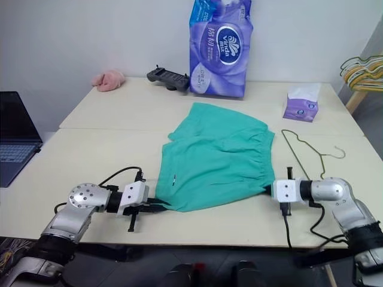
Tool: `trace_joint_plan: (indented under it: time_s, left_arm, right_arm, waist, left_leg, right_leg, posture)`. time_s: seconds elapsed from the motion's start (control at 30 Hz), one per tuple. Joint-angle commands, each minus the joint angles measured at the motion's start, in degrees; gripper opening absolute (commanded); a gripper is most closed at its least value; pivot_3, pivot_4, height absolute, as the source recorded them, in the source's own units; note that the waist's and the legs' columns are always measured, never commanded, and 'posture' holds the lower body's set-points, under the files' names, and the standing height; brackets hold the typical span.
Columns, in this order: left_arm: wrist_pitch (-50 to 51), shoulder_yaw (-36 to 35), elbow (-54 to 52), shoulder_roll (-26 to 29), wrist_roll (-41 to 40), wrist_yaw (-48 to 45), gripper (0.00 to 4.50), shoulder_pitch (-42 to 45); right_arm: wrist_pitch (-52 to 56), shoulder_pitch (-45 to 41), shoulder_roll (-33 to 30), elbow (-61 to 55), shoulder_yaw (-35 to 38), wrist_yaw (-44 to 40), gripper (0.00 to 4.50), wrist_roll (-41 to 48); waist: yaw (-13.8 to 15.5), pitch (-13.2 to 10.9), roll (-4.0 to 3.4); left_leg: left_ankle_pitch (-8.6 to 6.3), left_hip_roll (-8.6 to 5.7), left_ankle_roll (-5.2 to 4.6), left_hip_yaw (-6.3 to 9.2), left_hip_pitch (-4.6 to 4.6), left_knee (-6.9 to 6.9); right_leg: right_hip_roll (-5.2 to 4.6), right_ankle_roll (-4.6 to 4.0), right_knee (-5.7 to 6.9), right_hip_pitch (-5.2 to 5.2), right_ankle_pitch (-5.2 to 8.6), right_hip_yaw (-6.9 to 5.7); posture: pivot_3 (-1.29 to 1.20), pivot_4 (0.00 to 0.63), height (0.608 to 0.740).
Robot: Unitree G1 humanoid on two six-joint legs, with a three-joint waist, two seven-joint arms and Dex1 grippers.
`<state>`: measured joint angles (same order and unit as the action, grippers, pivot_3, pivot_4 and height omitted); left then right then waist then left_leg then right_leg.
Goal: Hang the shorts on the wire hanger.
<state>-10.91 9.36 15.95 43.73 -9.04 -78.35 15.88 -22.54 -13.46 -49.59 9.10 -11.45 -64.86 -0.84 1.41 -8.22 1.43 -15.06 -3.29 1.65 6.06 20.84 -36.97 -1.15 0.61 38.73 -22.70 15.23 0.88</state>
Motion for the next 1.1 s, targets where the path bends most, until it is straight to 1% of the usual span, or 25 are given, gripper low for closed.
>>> trace_joint_plan:
  time_s: [0.03, 0.17, 0.4, 0.6, 0.77, 0.9, 1.1]
  left_arm:
    - [-1.17, -1.64, -2.87, 2.63, -2.19, -2.82, 0.0, -1.52]
    - [1.3, -1.67, -6.33, 5.69, -3.94, -5.47, 0.0, -5.02]
    - [4.35, -2.8, -13.64, 11.74, -7.52, -9.42, 0.0, -13.39]
    - [3.74, -2.59, -13.45, 11.38, -6.42, -7.6, 0.0, -13.83]
    - [3.73, -2.36, -13.12, 11.13, -5.89, -6.64, 0.0, -13.57]
    - [3.03, -2.76, -13.35, 11.9, -6.18, -7.23, 0.0, -15.17]
    - [3.2, -2.54, -13.39, 11.74, -6.12, -7.41, 0.0, -15.16]
  right_arm:
    - [4.33, 4.45, -3.23, -9.52, 1.15, -3.28, 0.03, 3.98]
    - [7.58, 8.82, -4.72, -16.08, 1.79, -2.84, 0.03, 4.88]
    - [8.61, 8.8, -3.8, -16.5, 1.74, 0.36, 0.03, 2.78]
    - [7.52, 9.01, -3.9, -16.65, 1.52, 0.72, 0.03, 1.92]
    - [10.43, 11.77, -7.03, -20.55, 1.88, -2.9, 0.03, 4.39]
    - [14.38, 16.42, -9.96, -27.43, 2.33, -5.19, 0.03, 7.85]
    - [15.27, 14.92, -8.29, -27.01, 1.82, -3.85, 0.03, 6.93]
  waist:
    - [0.03, -0.01, -0.01]
    - [-0.13, -0.01, -0.01]
    - [-0.19, -0.05, -0.05]
    - [-0.06, -0.05, -0.05]
    - [-0.02, -0.06, -0.06]
    - [0.01, -0.06, -0.05]
    - [-0.12, -0.06, -0.06]
  left_leg:
    - [-0.01, 0.0, -0.01, -0.01, 0.0, 0.0]
    - [-0.01, 0.03, -0.01, -0.03, -0.01, -0.03]
    - [-0.01, 0.07, -0.02, -0.05, -0.01, 0.0]
    - [-0.01, 0.06, -0.02, -0.05, -0.02, -0.02]
    - [-0.01, 0.06, -0.02, -0.03, -0.01, -0.01]
    - [-0.02, 0.07, -0.03, -0.01, 0.01, 0.01]
    - [-0.02, 0.08, -0.03, -0.05, -0.05, -0.02]
  right_leg:
    - [0.0, 0.01, -0.01, 0.01, 0.0, 0.0]
    - [0.0, 0.02, -0.05, 0.02, 0.02, 0.02]
    - [0.0, -0.01, -0.1, 0.02, 0.05, -0.02]
    - [0.0, -0.01, -0.13, 0.06, 0.05, -0.02]
    - [0.0, -0.01, -0.13, 0.06, 0.04, -0.05]
    - [0.0, -0.01, -0.16, 0.07, 0.05, -0.05]
    - [0.0, -0.01, -0.16, 0.11, 0.05, -0.04]
  posture:
    - [0.07, 0.102, 0.74]
    - [0.06, 0.104, 0.74]
    - [0.05, 0.104, 0.74]
    - [0.06, 0.102, 0.74]
    - [0.06, 0.101, 0.74]
    - [0.06, 0.103, 0.74]
    - [0.05, 0.104, 0.74]
